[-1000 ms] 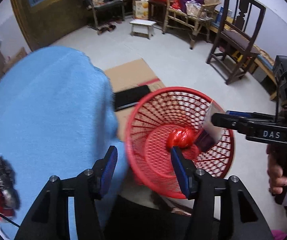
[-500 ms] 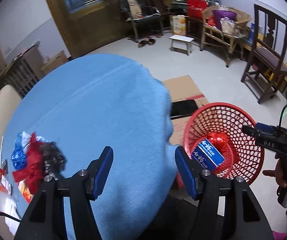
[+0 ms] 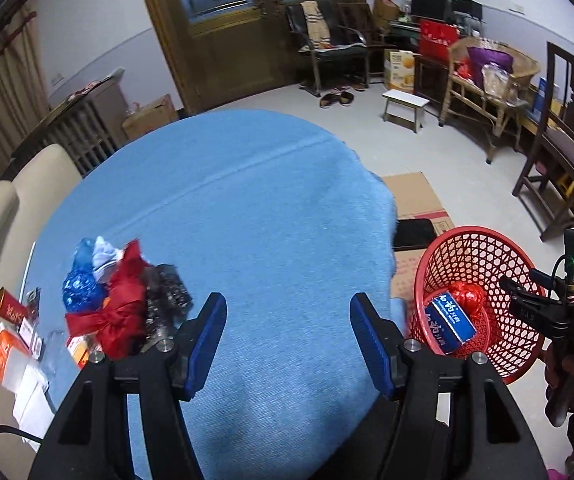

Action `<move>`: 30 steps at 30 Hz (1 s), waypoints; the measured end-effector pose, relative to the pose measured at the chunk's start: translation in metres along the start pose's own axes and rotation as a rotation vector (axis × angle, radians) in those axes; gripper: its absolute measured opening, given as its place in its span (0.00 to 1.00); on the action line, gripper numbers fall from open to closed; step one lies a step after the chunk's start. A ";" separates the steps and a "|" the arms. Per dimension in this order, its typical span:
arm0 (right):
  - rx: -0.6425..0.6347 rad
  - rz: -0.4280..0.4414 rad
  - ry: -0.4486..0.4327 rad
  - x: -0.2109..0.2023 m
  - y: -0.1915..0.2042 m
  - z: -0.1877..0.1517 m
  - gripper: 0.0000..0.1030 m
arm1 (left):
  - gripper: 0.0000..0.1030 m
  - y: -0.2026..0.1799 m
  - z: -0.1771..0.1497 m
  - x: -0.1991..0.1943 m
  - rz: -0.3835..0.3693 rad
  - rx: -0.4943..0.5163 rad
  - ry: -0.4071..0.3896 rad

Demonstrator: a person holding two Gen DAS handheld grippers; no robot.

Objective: Collect trash
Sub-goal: 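Move both open tools back over the trash pile on the table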

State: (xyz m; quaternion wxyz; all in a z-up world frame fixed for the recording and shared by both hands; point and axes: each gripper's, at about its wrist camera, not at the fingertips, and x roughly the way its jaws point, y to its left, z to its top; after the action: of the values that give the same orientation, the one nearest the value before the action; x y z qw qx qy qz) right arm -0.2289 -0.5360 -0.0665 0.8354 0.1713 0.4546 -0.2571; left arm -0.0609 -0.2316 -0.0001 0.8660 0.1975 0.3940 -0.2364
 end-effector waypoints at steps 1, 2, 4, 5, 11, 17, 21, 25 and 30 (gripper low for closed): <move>-0.006 0.001 -0.004 0.000 0.003 0.002 0.68 | 0.63 0.002 -0.001 -0.001 0.003 -0.006 -0.001; -0.012 0.005 -0.007 0.001 0.007 0.005 0.68 | 0.63 0.005 -0.002 -0.001 0.007 -0.015 -0.002; -0.020 0.013 -0.006 0.003 0.014 0.005 0.68 | 0.63 0.013 -0.004 -0.002 0.015 -0.036 -0.001; -0.025 0.015 -0.006 0.004 0.018 0.006 0.68 | 0.63 0.016 -0.005 -0.002 0.017 -0.047 -0.001; -0.061 0.037 0.013 0.015 0.043 0.002 0.68 | 0.63 0.034 -0.013 -0.004 0.034 -0.088 0.001; -0.093 0.067 0.025 0.009 0.060 -0.004 0.68 | 0.63 0.057 -0.024 -0.003 0.045 -0.138 0.010; -0.081 0.123 -0.006 -0.020 0.061 -0.003 0.68 | 0.63 0.090 -0.042 -0.002 0.049 -0.220 0.027; -0.085 0.168 -0.053 -0.055 0.069 0.007 0.68 | 0.63 0.129 -0.065 -0.009 0.080 -0.316 0.031; -0.119 0.294 -0.096 -0.086 0.103 0.024 0.68 | 0.63 0.194 -0.098 -0.019 0.167 -0.456 0.030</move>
State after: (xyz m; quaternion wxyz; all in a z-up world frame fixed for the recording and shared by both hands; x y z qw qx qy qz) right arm -0.1916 -0.4412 0.0249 0.8935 0.1736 0.3985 -0.1128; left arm -0.0198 -0.0181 -0.0147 0.8987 0.0323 0.4323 -0.0659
